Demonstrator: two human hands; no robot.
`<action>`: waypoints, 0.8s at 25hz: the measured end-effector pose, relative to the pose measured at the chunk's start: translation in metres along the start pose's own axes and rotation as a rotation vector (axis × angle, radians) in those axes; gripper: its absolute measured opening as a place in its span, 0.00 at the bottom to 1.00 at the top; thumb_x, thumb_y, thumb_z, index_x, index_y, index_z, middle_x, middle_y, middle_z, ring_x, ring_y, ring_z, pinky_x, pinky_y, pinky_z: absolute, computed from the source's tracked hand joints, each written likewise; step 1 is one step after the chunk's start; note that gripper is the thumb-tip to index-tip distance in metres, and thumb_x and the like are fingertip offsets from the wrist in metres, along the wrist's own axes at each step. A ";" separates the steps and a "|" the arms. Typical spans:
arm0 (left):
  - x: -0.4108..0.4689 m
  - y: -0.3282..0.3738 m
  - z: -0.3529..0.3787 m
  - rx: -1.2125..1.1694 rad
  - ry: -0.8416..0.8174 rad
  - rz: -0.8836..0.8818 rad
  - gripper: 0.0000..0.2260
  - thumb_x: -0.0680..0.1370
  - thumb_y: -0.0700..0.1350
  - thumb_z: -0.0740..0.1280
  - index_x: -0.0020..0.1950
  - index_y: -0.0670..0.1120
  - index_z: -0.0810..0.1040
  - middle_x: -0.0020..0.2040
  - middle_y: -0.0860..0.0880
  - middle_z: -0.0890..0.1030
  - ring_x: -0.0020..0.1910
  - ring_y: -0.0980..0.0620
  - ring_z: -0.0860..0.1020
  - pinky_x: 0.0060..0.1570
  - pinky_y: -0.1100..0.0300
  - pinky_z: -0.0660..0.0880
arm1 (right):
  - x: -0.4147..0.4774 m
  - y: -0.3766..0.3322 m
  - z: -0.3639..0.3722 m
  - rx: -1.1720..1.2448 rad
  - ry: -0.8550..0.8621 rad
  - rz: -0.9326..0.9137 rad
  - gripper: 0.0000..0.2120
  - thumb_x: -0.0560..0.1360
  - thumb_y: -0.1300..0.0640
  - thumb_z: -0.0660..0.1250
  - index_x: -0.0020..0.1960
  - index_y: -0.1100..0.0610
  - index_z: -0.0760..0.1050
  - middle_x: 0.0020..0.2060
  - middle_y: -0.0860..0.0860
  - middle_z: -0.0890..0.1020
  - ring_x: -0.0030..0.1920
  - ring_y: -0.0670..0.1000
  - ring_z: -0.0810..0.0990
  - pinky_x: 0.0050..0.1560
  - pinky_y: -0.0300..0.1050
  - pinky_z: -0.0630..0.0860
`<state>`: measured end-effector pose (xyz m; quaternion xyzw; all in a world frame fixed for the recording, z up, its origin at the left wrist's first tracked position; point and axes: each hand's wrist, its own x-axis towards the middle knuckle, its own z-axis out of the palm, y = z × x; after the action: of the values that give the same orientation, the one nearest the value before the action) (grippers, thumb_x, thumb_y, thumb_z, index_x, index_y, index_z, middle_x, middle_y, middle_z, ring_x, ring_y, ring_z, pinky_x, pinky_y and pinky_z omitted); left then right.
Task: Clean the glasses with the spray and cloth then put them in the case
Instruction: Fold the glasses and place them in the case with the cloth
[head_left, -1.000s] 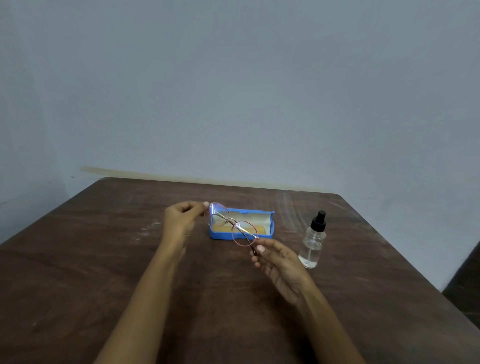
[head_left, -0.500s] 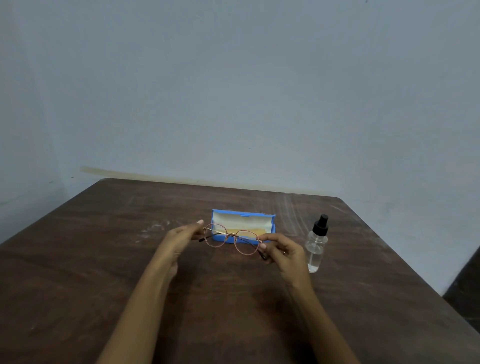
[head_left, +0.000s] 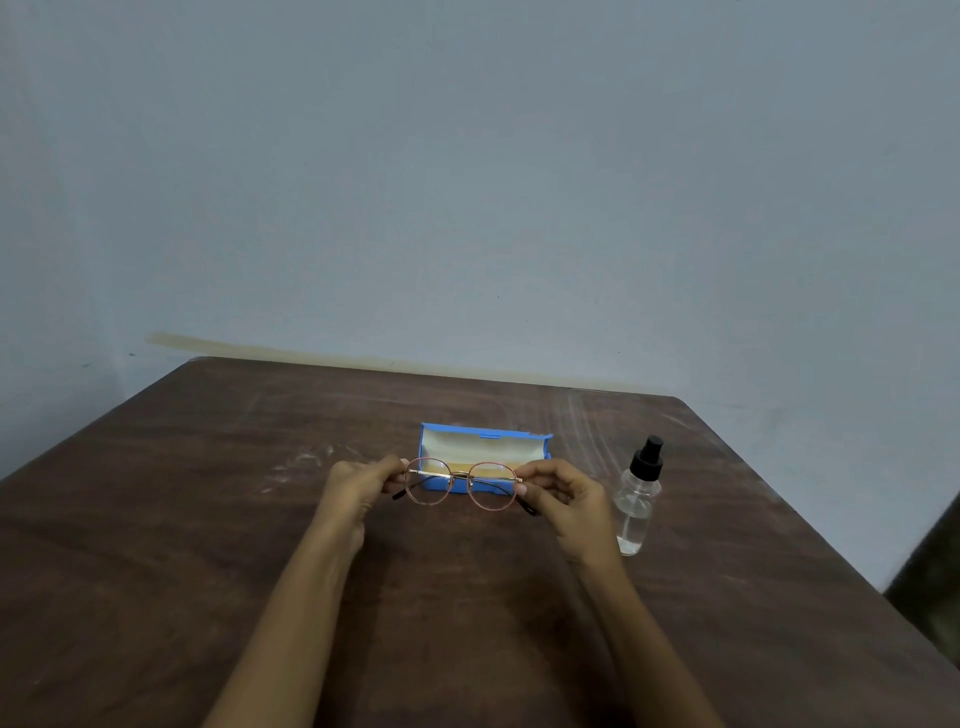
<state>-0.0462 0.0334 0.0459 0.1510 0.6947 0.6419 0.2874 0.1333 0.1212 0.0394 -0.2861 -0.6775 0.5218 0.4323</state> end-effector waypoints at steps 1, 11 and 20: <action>0.004 -0.001 0.001 0.003 -0.006 0.012 0.12 0.72 0.39 0.68 0.28 0.42 0.77 0.16 0.54 0.75 0.31 0.54 0.71 0.48 0.57 0.65 | 0.003 0.000 0.000 -0.006 0.010 0.005 0.10 0.69 0.70 0.69 0.40 0.56 0.79 0.36 0.52 0.82 0.36 0.47 0.79 0.34 0.30 0.76; 0.031 -0.002 0.021 0.333 0.060 0.178 0.13 0.74 0.48 0.67 0.33 0.41 0.79 0.33 0.47 0.78 0.33 0.52 0.73 0.33 0.59 0.65 | 0.037 0.025 0.008 -0.300 0.281 0.045 0.06 0.70 0.65 0.70 0.45 0.59 0.83 0.42 0.54 0.84 0.40 0.47 0.80 0.37 0.25 0.72; 0.042 0.013 0.035 0.650 0.083 0.111 0.12 0.74 0.54 0.66 0.38 0.47 0.81 0.31 0.50 0.75 0.32 0.53 0.71 0.29 0.62 0.62 | 0.053 0.044 0.009 -0.516 0.390 -0.052 0.08 0.73 0.63 0.67 0.50 0.57 0.82 0.50 0.53 0.81 0.51 0.50 0.76 0.47 0.34 0.68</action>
<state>-0.0603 0.0878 0.0494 0.2462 0.8651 0.4068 0.1599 0.0977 0.1742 0.0115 -0.4635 -0.6988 0.2572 0.4803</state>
